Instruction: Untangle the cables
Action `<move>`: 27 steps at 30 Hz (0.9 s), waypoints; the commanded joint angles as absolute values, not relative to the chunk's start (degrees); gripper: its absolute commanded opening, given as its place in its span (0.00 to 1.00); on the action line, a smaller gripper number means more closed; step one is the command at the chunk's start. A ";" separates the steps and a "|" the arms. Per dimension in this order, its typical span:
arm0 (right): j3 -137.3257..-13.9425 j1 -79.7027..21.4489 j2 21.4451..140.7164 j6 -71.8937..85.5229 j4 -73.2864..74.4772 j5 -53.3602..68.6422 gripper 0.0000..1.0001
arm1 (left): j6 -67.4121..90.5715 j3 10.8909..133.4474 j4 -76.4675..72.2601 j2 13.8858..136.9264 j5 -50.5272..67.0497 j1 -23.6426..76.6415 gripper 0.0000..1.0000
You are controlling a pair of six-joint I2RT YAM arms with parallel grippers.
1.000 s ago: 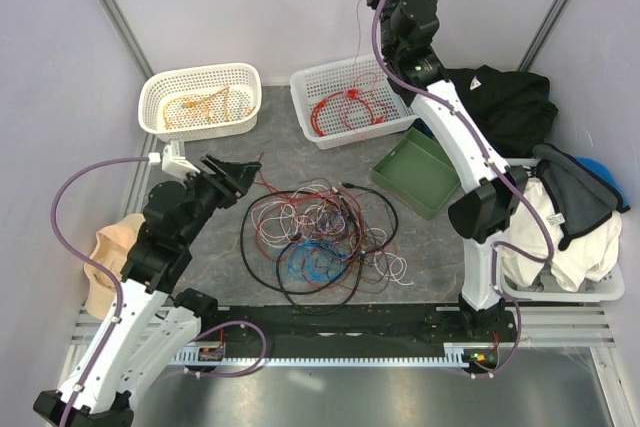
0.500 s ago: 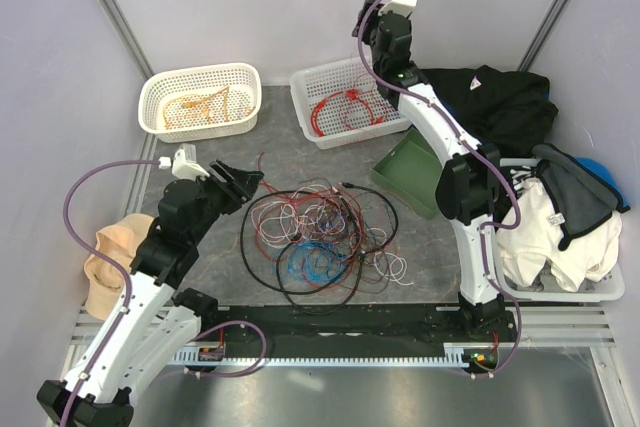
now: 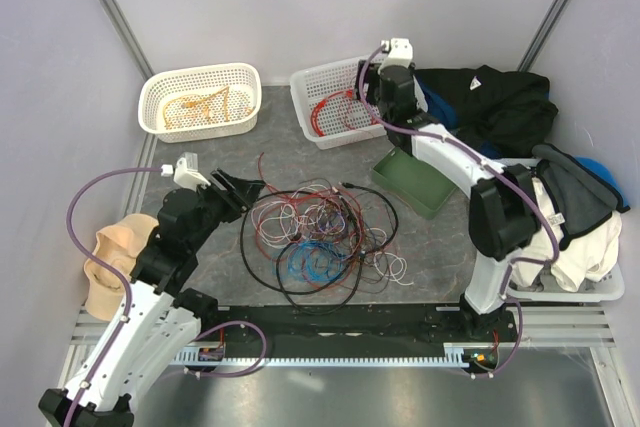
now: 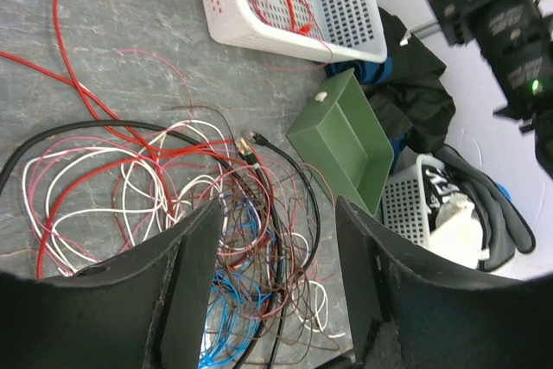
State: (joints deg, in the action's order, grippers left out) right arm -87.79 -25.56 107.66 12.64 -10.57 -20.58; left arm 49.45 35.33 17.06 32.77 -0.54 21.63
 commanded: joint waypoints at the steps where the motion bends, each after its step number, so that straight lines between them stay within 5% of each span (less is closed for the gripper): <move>1: -75.72 -26.72 99.68 12.13 -15.81 -17.67 0.85 | 50.36 33.40 15.47 30.85 2.90 21.71 0.63; 10: -64.43 -26.81 100.19 10.55 -17.14 -17.84 0.82 | 48.25 30.32 16.00 26.81 4.57 21.71 0.60; 27: -69.60 -26.81 112.05 8.26 -22.49 -17.58 0.73 | 49.04 26.81 14.77 28.03 3.43 21.80 0.59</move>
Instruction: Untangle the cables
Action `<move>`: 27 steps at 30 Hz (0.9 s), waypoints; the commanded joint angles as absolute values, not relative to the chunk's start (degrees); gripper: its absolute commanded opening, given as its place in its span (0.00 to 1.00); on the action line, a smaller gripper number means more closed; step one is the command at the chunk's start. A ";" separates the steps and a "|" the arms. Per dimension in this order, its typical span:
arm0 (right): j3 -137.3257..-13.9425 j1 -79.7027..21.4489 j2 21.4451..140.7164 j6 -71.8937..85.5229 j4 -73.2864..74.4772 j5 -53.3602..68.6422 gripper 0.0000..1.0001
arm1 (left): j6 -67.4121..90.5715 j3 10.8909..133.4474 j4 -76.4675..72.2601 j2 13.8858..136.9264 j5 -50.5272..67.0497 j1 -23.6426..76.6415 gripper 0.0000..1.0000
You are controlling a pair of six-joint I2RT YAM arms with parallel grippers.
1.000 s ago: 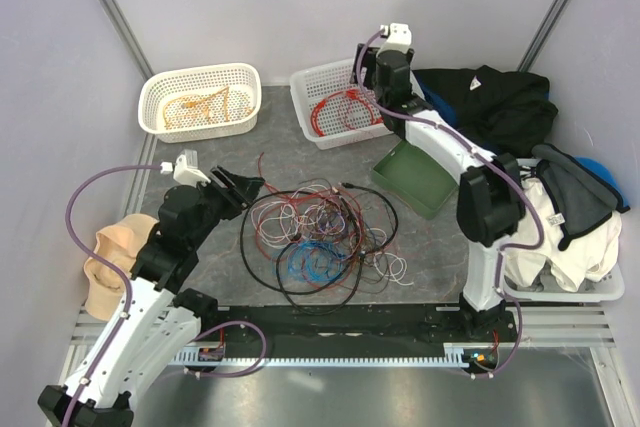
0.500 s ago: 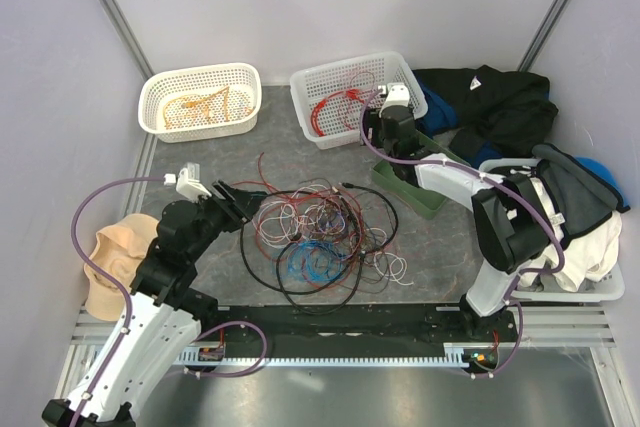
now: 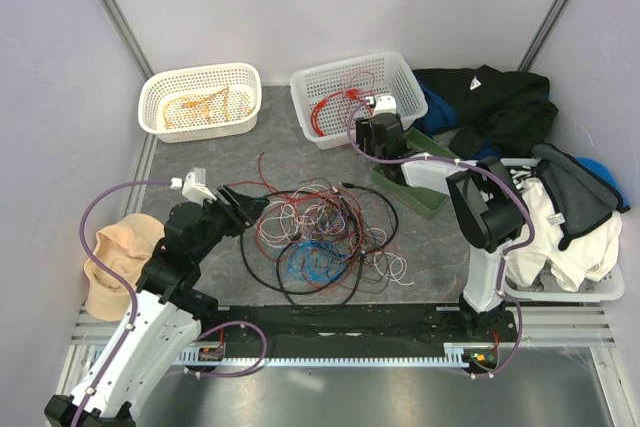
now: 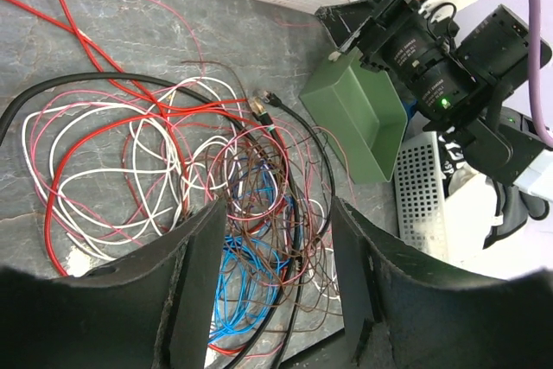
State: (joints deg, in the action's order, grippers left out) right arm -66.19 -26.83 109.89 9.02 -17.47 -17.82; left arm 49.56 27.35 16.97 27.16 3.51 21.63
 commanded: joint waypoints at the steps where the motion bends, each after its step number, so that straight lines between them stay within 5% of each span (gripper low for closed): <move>1: -69.87 -26.81 112.50 8.52 -22.85 -17.58 0.69 | 49.04 26.72 14.59 28.39 3.51 21.80 0.59; 10: -66.63 -26.81 111.71 9.49 -29.79 -18.46 0.28 | 49.22 26.02 14.50 28.65 2.99 21.71 0.58; 19: -62.84 -30.32 98.45 12.92 -23.04 -18.72 0.00 | 50.10 24.79 14.06 28.30 3.95 21.80 0.57; 27: -73.27 -30.94 95.70 12.31 -14.69 -18.72 0.00 | 50.45 24.35 14.06 26.81 4.66 21.80 0.57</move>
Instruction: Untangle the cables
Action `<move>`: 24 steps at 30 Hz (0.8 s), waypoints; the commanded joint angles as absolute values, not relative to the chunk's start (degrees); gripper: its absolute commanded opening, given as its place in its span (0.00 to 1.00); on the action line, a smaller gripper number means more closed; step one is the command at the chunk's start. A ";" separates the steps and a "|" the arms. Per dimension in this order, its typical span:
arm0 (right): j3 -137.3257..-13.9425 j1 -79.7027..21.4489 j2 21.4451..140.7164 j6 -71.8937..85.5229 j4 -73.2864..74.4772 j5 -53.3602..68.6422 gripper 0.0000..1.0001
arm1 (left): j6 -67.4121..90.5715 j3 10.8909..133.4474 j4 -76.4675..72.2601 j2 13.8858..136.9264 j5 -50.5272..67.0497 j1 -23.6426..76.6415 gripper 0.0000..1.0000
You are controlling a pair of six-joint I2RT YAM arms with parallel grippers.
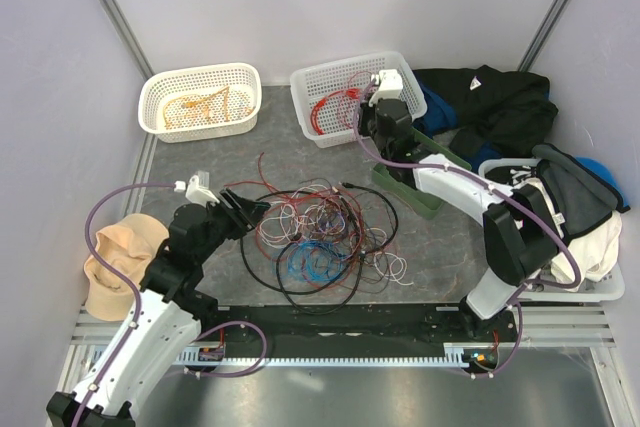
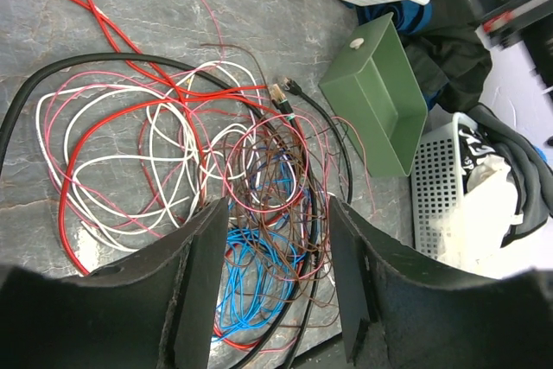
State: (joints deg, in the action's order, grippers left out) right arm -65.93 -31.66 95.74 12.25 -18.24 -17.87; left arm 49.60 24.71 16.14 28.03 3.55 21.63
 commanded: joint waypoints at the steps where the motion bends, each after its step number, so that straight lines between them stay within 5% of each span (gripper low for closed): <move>1: -75.48 -30.68 96.76 12.04 -13.72 -18.98 0.00 | 50.45 24.35 13.98 26.63 4.48 21.80 0.57; 9: -105.94 -25.93 118.98 12.22 -0.11 -19.42 0.00 | 50.01 23.91 14.59 26.10 4.04 21.71 0.56; 10: -108.69 -25.93 120.92 12.04 2.44 -19.68 0.05 | 49.57 24.17 14.85 26.10 3.87 21.80 0.56; 13: -117.23 -25.93 126.82 12.13 8.87 -20.30 0.64 | 48.96 24.43 15.56 26.02 2.91 21.80 0.56; 14: -117.42 -25.93 126.57 12.39 9.14 -20.74 0.72 | 48.87 24.52 15.73 25.93 2.73 21.80 0.56; 19: -106.81 -26.45 118.32 13.53 2.30 -22.76 0.95 | 48.52 25.40 15.65 27.07 1.58 21.71 0.56; 24: -93.74 -28.12 104.00 17.57 -1.21 -21.81 0.98 | 47.99 26.72 15.73 30.23 0.97 21.80 0.58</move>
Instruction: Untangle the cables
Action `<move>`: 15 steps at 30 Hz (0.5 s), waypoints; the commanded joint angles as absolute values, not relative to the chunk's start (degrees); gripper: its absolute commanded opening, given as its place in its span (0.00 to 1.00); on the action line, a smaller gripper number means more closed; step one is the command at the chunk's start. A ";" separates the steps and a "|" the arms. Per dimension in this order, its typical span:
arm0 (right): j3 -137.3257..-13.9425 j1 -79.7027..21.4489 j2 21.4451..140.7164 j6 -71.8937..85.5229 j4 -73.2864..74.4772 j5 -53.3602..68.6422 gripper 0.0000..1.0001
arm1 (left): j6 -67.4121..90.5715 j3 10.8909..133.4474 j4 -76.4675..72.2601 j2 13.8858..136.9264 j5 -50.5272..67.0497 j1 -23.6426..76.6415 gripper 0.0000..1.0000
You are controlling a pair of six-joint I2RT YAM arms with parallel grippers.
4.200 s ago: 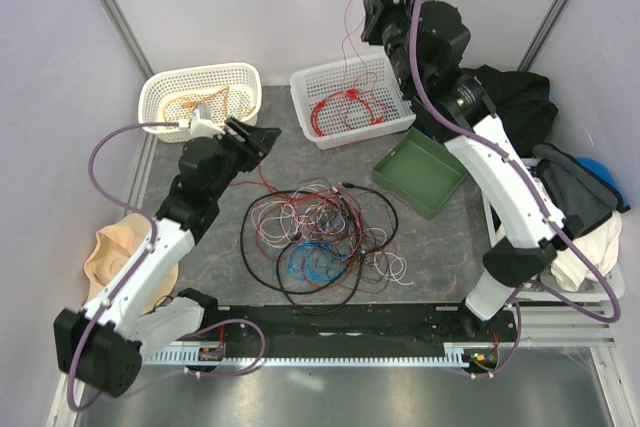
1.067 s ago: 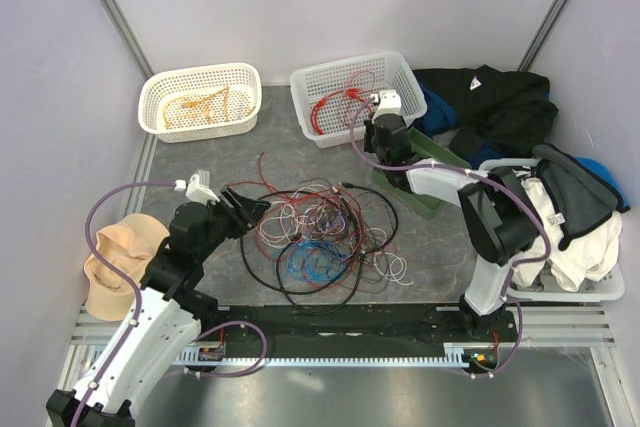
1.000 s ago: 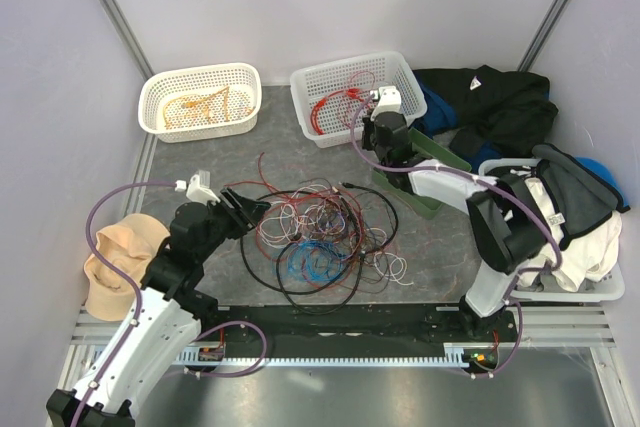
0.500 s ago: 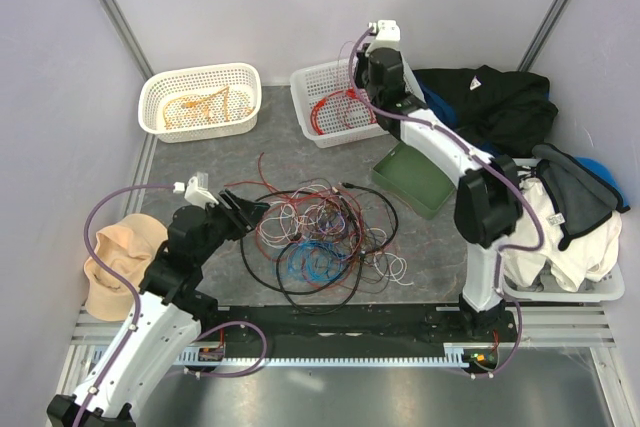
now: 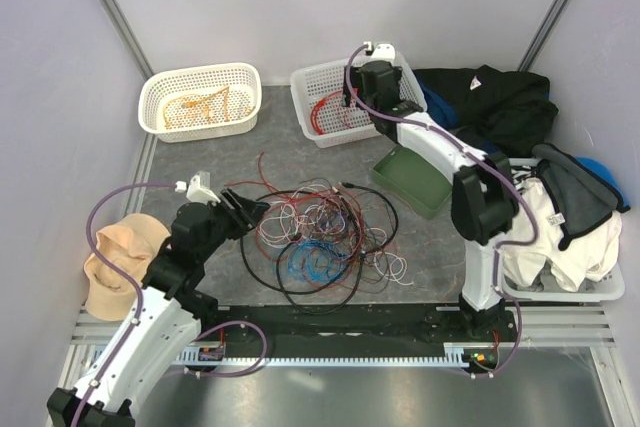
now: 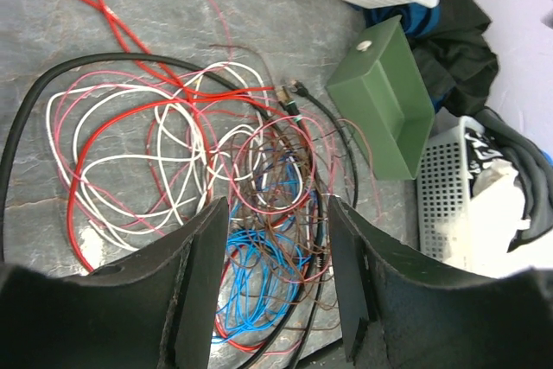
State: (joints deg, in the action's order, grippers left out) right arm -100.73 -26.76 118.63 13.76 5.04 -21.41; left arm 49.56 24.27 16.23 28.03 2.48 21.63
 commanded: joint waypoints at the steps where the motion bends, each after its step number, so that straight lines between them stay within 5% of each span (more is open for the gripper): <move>1: -91.08 -28.30 101.45 18.80 -1.84 -19.19 0.98 | 47.73 27.50 15.99 30.76 0.71 21.71 0.59; 7: -67.44 -33.39 81.41 24.35 -9.66 -15.21 0.98 | 47.37 31.72 20.03 36.38 0.97 21.71 0.65; 15: -44.57 -37.18 63.73 21.80 -10.55 -13.28 0.97 | 45.35 31.99 19.43 36.30 2.64 21.80 0.58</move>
